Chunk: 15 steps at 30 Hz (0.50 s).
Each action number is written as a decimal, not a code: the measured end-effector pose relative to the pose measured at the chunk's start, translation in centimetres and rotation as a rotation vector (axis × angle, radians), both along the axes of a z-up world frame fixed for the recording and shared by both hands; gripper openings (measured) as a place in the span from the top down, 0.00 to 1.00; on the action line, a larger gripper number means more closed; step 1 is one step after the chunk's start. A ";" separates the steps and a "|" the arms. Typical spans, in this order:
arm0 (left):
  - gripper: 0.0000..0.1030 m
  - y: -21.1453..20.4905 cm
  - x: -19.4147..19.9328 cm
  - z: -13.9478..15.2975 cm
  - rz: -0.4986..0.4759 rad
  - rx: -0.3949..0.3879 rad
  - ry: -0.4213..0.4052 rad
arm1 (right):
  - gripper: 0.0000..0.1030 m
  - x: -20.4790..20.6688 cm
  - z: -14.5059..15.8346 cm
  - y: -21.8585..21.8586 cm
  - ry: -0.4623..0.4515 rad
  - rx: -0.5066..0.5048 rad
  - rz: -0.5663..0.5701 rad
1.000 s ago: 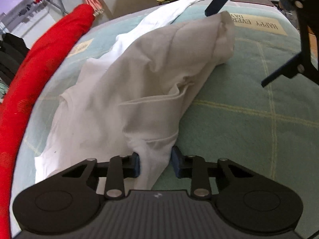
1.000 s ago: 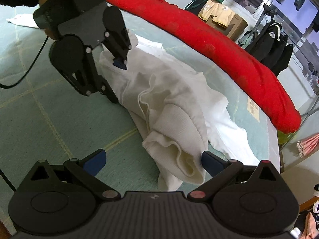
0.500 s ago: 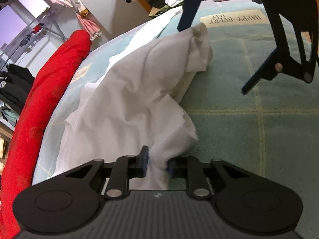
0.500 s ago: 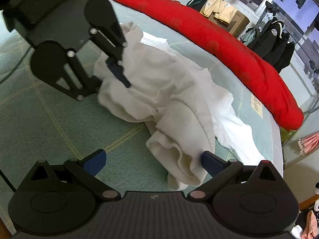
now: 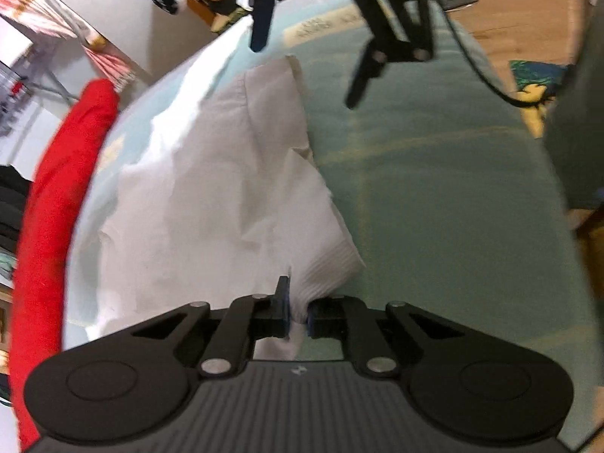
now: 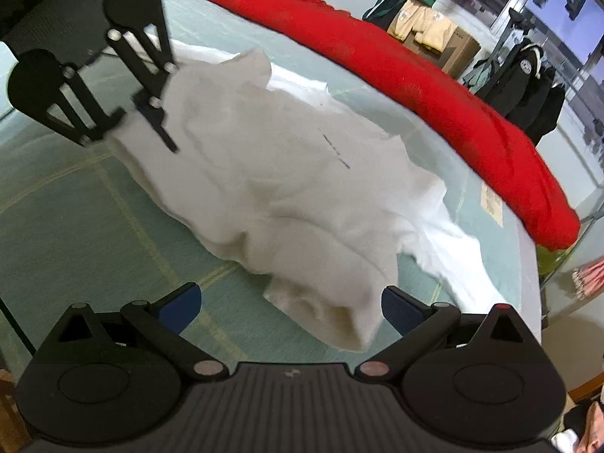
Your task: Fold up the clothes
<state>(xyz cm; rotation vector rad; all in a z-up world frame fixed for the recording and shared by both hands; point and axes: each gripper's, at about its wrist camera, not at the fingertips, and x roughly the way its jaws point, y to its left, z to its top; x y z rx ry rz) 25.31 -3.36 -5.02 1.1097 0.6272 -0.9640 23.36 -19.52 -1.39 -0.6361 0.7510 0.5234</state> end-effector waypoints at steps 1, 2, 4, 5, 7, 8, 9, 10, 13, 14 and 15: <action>0.94 0.2 -0.6 0.0 -0.006 0.004 0.014 | 0.00 -0.2 0.0 -0.2 0.010 0.001 -0.002; 0.94 0.4 -1.4 0.1 -0.016 0.010 0.031 | 0.00 -0.3 0.0 -0.3 0.022 0.004 -0.007; 0.94 0.7 -2.5 0.1 -0.022 0.024 0.067 | 0.00 -0.5 -0.1 -0.7 0.055 0.015 -0.020; 0.94 0.9 -2.9 0.1 -0.020 0.030 0.084 | 0.00 -0.6 -0.1 -0.8 0.069 0.022 -0.026; 0.94 1.4 -3.8 -0.1 0.011 0.042 0.136 | 0.00 -0.7 -0.1 -1.1 0.106 0.049 -0.040; 0.94 1.8 -4.2 -0.1 0.024 0.048 0.165 | 0.00 -0.7 -0.1 -1.2 0.126 0.063 -0.050; 0.94 2.2 -4.6 -0.3 0.029 0.061 0.182 | 0.00 -0.7 -0.2 -1.3 0.144 0.078 -0.062; 0.94 2.5 -5.0 -0.4 0.034 0.074 0.199 | 0.00 -0.7 -0.3 -1.5 0.167 0.098 -0.075; 0.94 3.6 -5.7 -0.7 0.070 0.100 0.235 | 0.00 -0.4 -0.9 -2.0 0.250 0.160 -0.122; 0.94 3.8 -5.6 -0.8 0.088 0.097 0.245 | 0.00 -0.1 -1.4 -2.2 0.286 0.179 -0.139; 0.94 3.9 -5.5 -0.8 0.105 0.094 0.255 | 0.00 0.1 -2.0 -2.5 0.324 0.199 -0.159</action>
